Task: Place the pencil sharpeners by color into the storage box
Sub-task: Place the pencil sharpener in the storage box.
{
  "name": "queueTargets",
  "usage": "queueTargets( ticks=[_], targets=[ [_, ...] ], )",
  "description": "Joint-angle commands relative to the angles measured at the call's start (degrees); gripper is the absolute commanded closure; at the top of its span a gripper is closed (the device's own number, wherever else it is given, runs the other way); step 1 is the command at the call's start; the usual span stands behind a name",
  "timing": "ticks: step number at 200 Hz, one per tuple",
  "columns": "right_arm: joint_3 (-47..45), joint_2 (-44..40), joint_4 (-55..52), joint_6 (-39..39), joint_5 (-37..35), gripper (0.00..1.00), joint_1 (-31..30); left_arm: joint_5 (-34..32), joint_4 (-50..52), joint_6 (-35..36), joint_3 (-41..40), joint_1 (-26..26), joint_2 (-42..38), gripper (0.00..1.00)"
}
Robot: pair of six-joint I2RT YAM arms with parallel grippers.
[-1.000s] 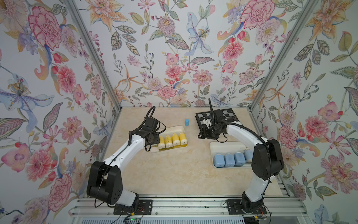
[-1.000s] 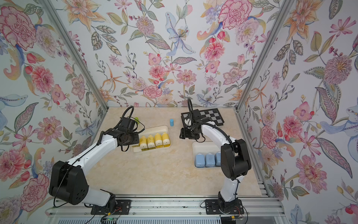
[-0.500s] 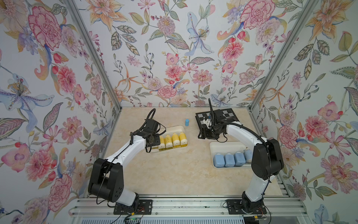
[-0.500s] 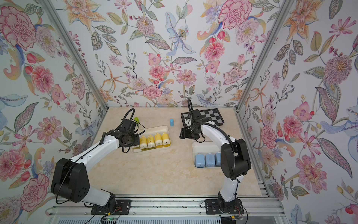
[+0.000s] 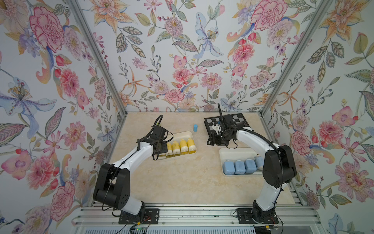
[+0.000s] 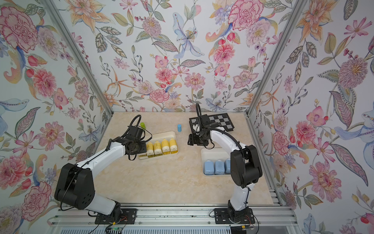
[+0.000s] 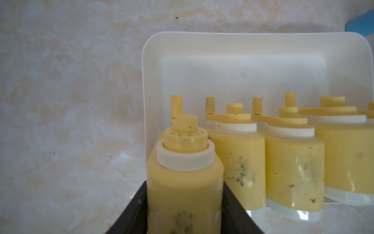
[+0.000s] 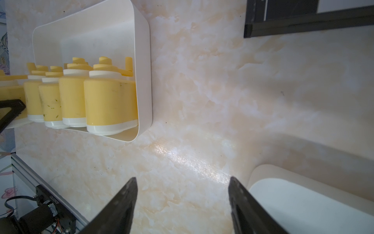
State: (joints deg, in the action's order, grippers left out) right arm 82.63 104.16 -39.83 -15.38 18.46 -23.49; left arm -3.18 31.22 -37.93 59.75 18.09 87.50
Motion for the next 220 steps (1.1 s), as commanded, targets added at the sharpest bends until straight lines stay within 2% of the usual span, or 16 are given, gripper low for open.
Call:
queueTargets(
  ticks=[1,133,220],
  targets=[
    [-0.71,-0.79,-1.3,0.87,-0.68,0.28,-0.18,0.2,-2.06,-0.43,-0.96,-0.82,1.2,0.6],
    [-1.02,-0.46,-1.3,1.27,-0.7,0.27,-0.05,1.16,-4.7,-0.74,-1.86,-1.29,5.51,0.6],
    [-0.89,-0.27,-1.29,1.25,-0.52,0.27,0.03,1.16,-4.73,-0.52,-1.7,-1.48,6.1,0.53]
  ],
)
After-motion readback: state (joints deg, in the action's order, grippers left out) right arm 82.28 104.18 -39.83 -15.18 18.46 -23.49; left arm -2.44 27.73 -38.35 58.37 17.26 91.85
